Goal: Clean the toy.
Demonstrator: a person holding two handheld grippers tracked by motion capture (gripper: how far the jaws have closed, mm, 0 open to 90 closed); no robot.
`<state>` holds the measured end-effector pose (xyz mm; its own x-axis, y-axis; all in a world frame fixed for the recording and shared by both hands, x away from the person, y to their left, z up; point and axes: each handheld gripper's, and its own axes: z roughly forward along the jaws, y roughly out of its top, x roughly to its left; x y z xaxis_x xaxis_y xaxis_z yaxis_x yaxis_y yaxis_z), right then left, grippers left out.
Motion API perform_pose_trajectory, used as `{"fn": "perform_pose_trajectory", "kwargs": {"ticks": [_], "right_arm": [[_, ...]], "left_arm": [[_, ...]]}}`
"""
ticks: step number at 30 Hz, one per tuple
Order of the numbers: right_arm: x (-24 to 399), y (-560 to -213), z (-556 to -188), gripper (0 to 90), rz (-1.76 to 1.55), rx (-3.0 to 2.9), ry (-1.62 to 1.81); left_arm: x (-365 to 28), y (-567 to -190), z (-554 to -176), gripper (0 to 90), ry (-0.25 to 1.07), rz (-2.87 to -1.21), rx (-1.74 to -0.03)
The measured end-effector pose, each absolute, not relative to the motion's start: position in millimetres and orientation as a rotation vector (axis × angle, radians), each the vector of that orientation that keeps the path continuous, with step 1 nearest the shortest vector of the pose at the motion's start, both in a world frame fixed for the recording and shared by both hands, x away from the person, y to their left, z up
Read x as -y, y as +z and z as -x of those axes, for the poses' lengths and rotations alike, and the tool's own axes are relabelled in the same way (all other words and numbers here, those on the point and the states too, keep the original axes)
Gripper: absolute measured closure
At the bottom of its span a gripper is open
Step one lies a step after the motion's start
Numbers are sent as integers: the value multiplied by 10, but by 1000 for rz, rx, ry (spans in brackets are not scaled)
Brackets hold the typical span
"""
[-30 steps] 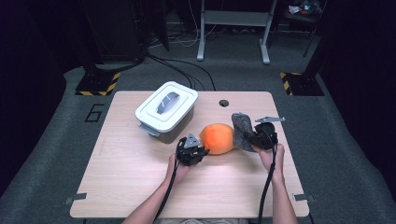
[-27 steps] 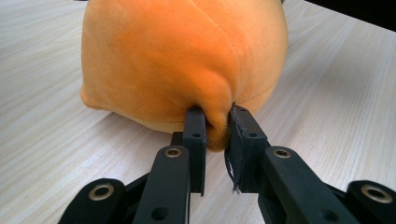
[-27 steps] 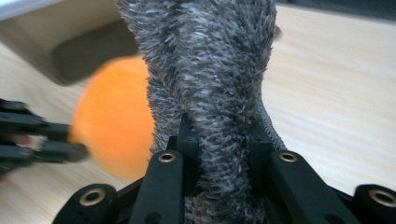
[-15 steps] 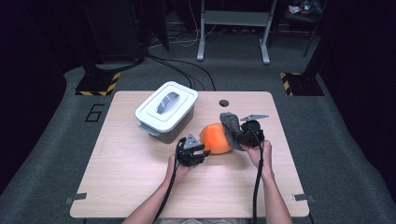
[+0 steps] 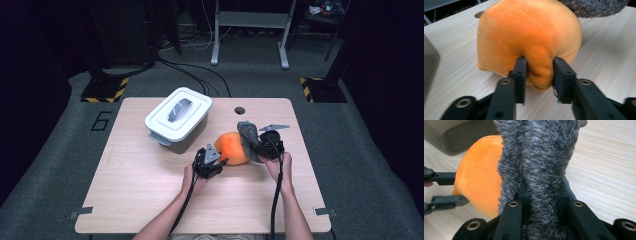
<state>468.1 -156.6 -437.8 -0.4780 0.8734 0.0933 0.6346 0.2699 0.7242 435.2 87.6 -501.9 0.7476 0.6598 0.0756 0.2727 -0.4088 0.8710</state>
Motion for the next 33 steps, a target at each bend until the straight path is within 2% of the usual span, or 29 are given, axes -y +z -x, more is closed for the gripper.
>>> {"fn": "perform_pose_trajectory", "kwargs": {"ticks": [2,6,15,22,26,33], "right_arm": [[1600,-4368,-4655,740,-1361,-2213,1048],[1648,-4307,-4577,739,-1380,-2191,1081],[1608,-4112,-4457,740,-1331,-2185,1148],[1396,-3986,-4389,739,-1253,-2246,1230],[1206,-4044,-4419,738,-1202,-2293,1164],[1093,-4160,-4457,739,-1170,-2280,1067]], "left_arm": [[-881,-5016,-4354,728,501,-1990,-697],[-895,-4979,-4357,753,455,-1975,-696],[-908,-4883,-4377,770,340,-1932,-729],[-923,-4824,-4384,770,210,-1905,-769],[-921,-4824,-4372,769,166,-1898,-794],[-944,-4863,-4403,760,169,-1890,-831]]}}
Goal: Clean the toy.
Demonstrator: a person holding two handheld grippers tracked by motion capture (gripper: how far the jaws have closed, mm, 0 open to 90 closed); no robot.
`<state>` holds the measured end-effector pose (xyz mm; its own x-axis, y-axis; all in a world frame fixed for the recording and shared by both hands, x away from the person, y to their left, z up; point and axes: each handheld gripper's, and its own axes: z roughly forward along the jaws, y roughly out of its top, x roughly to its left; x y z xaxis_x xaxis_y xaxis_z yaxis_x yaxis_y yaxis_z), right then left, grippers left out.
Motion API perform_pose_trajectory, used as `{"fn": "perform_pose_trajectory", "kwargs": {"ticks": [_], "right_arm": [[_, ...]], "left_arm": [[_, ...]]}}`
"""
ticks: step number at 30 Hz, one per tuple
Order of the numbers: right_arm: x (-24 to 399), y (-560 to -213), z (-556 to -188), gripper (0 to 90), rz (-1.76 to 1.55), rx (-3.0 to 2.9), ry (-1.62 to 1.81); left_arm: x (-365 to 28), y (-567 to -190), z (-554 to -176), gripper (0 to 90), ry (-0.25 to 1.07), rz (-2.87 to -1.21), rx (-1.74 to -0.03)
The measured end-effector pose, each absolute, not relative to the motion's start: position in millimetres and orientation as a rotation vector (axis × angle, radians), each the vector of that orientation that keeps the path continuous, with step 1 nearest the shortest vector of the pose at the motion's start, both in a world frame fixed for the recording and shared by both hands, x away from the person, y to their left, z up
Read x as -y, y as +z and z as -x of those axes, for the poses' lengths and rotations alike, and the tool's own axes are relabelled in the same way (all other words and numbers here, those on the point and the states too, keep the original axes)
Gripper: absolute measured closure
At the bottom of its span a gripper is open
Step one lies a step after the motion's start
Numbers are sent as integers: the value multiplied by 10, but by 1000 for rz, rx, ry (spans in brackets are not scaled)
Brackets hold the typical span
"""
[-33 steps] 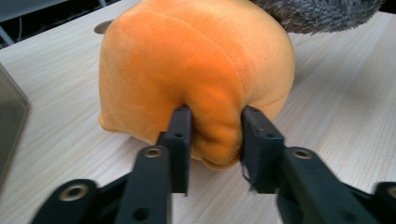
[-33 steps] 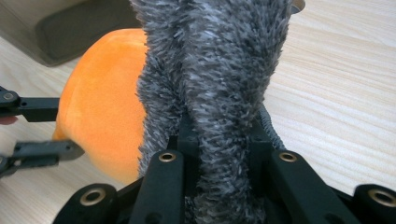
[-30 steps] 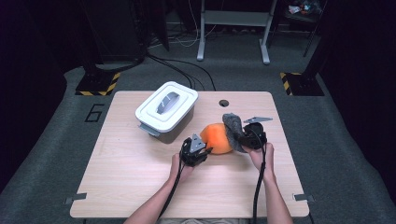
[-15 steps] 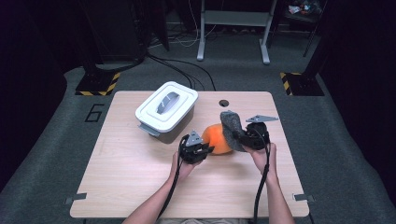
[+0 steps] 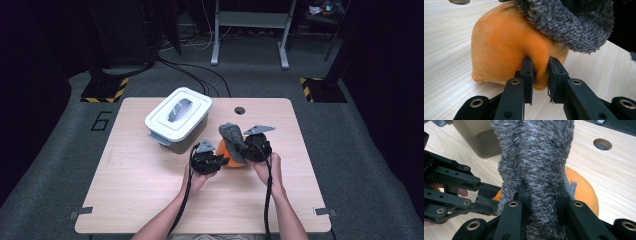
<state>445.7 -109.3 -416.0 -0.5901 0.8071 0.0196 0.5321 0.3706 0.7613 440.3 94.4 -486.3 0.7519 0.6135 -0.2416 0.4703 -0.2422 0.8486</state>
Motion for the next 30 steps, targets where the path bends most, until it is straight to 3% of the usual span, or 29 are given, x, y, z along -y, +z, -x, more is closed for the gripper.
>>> {"fn": "perform_pose_trajectory", "kwargs": {"ticks": [16,30], "right_arm": [[1361,-4221,-4511,738,-1247,-2216,1037],[1741,-4484,-4662,739,-1452,-2140,956]], "left_arm": [[-972,-4895,-4431,740,197,-1895,-842],[-995,-4920,-4447,739,199,-1890,-847]]}}
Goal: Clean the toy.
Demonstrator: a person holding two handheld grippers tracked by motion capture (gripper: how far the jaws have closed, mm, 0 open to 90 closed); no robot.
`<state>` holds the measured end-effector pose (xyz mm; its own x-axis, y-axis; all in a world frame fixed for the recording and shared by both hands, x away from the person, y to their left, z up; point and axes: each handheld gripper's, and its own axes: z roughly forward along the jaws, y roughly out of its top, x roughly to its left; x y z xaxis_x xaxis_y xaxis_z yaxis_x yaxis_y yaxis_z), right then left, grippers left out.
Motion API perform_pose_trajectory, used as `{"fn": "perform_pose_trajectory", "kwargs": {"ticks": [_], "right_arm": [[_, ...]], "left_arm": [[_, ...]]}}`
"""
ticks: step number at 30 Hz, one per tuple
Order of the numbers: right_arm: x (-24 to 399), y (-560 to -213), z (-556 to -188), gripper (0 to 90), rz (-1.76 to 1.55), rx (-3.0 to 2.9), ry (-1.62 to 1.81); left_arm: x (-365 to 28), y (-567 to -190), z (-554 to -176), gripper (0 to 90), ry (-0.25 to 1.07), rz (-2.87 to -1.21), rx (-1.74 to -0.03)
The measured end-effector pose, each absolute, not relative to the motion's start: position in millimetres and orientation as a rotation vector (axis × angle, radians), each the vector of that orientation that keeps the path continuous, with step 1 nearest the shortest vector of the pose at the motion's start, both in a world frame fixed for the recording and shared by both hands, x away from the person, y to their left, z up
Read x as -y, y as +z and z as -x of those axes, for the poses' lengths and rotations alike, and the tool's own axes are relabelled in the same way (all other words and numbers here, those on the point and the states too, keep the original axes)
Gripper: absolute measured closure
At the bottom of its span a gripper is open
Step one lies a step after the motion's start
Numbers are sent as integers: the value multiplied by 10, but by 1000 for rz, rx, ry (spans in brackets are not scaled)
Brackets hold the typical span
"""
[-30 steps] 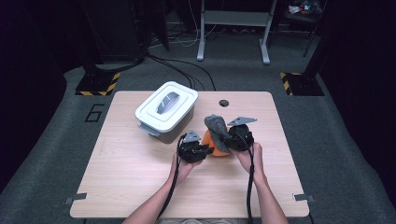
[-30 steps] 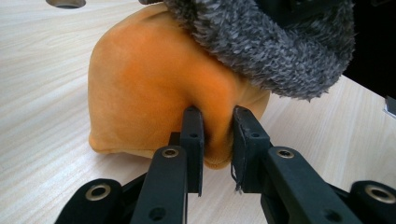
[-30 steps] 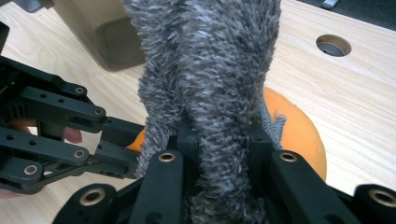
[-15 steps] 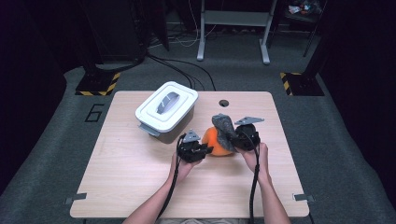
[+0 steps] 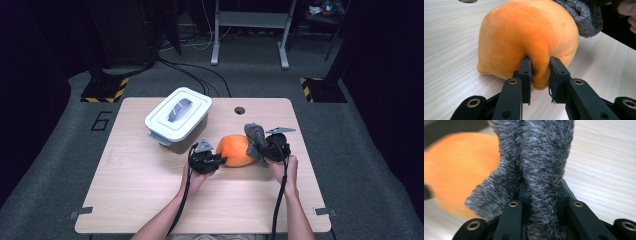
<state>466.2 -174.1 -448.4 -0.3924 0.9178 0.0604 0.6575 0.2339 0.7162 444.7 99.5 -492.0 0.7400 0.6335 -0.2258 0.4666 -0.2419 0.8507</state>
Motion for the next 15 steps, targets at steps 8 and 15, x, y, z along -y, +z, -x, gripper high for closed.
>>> {"fn": "perform_pose_trajectory", "kwargs": {"ticks": [8,15], "right_arm": [[1827,-4772,-4806,739,-1558,-2175,872],[1894,-4705,-4768,741,-1576,-2167,915]], "left_arm": [[-1015,-4929,-4459,741,193,-1896,-842],[-1013,-4913,-4445,743,206,-1890,-843]]}}
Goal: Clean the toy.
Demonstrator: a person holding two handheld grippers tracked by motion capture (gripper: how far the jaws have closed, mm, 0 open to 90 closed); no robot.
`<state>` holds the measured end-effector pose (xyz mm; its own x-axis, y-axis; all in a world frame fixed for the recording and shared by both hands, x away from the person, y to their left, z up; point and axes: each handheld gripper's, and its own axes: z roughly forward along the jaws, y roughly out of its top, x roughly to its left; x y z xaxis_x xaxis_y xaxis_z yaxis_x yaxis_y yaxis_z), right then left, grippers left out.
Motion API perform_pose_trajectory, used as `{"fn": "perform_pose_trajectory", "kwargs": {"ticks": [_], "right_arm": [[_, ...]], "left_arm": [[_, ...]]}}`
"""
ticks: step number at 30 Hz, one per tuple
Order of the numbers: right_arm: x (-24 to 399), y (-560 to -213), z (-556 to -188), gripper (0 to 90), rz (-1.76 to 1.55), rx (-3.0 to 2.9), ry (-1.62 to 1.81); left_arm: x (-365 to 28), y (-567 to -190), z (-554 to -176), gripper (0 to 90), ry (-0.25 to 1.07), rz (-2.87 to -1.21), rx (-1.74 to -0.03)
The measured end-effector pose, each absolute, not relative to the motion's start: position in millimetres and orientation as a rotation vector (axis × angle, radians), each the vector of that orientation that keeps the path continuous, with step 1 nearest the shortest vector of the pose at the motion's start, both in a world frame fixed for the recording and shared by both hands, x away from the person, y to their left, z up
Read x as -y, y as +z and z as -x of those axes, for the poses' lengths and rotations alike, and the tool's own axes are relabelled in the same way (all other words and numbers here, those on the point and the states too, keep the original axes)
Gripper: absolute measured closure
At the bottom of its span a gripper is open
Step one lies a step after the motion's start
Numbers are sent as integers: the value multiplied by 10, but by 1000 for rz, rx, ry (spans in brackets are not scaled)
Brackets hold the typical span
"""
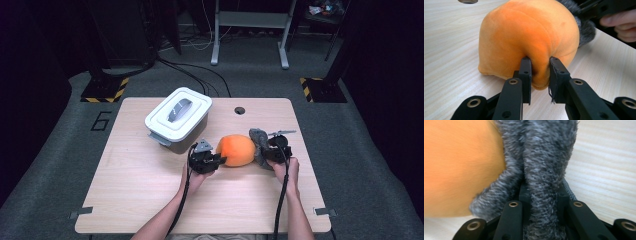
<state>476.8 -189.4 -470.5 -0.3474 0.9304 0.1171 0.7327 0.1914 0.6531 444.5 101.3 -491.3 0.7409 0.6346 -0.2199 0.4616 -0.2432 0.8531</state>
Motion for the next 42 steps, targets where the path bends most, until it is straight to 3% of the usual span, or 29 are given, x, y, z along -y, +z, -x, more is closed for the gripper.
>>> {"fn": "perform_pose_trajectory", "kwargs": {"ticks": [6,15,23,30,42], "right_arm": [[1925,-4316,-4573,741,-1489,-2146,1098],[1547,-3963,-4408,741,-1300,-2224,1233],[1226,-4128,-4536,738,-1284,-2325,1260],[1074,-4195,-4510,744,-1202,-2279,1063],[1224,-4248,-4493,753,-1247,-2185,973]], "left_arm": [[-999,-4903,-4433,743,215,-1892,-840],[-966,-4875,-4419,742,245,-1913,-813],[-961,-4879,-4418,742,233,-1906,-822],[-953,-4884,-4417,742,240,-1917,-815],[-953,-4891,-4422,743,238,-1921,-800]]}}
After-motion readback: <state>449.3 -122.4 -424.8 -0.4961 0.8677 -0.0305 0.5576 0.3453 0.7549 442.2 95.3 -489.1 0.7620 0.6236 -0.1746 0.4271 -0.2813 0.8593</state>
